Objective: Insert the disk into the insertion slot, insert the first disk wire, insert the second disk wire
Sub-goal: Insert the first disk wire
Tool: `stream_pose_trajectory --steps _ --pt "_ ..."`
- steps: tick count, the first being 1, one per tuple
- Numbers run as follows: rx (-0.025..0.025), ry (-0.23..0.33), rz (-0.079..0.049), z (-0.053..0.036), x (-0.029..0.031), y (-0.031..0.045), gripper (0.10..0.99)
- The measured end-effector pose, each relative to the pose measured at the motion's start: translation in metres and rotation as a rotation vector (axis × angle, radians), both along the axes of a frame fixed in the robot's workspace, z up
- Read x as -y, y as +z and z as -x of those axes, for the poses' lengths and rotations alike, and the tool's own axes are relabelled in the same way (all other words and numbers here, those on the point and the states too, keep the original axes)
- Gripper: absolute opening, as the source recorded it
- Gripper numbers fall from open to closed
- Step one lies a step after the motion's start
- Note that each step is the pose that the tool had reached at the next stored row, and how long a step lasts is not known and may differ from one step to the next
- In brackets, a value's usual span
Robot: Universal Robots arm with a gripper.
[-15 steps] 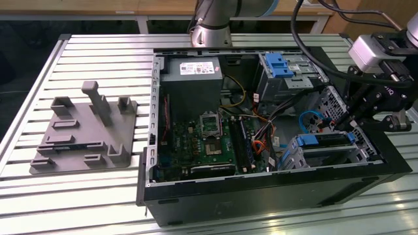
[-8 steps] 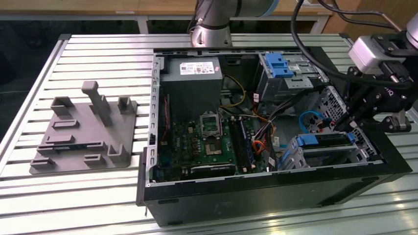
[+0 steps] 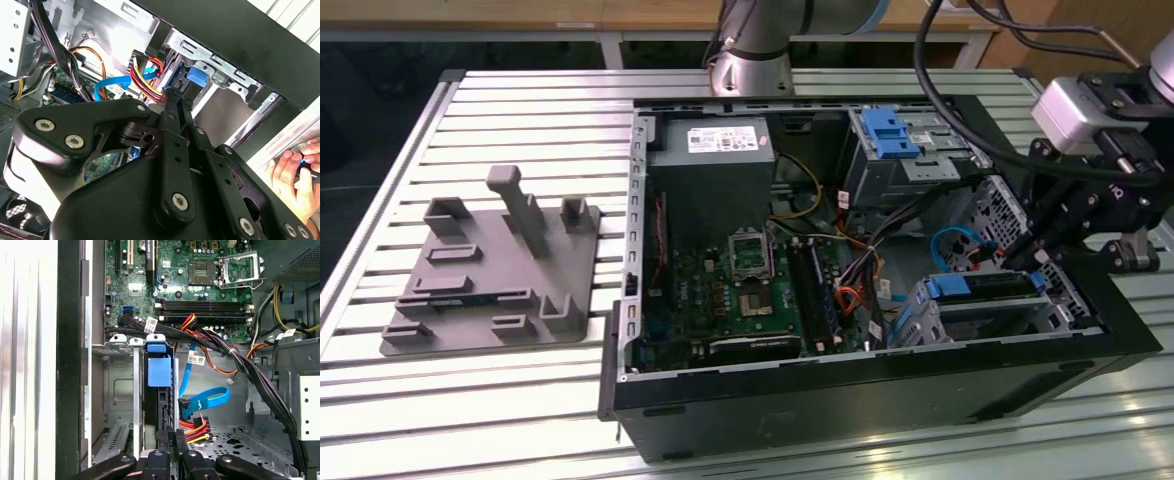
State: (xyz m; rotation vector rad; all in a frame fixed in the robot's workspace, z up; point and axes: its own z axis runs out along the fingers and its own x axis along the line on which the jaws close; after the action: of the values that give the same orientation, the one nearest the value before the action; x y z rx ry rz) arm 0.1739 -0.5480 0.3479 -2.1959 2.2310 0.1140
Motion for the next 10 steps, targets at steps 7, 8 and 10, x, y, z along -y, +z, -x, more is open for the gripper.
stream_pose_trajectory --steps 7,8,10 --pt "0.0 -0.001 0.0 0.0 0.0013 -0.001 0.165" --pt "0.0 -0.001 0.0 0.0 0.0014 -0.0011 0.165" --pt "0.0 -0.002 0.0 0.0 0.0015 -0.0015 0.165"
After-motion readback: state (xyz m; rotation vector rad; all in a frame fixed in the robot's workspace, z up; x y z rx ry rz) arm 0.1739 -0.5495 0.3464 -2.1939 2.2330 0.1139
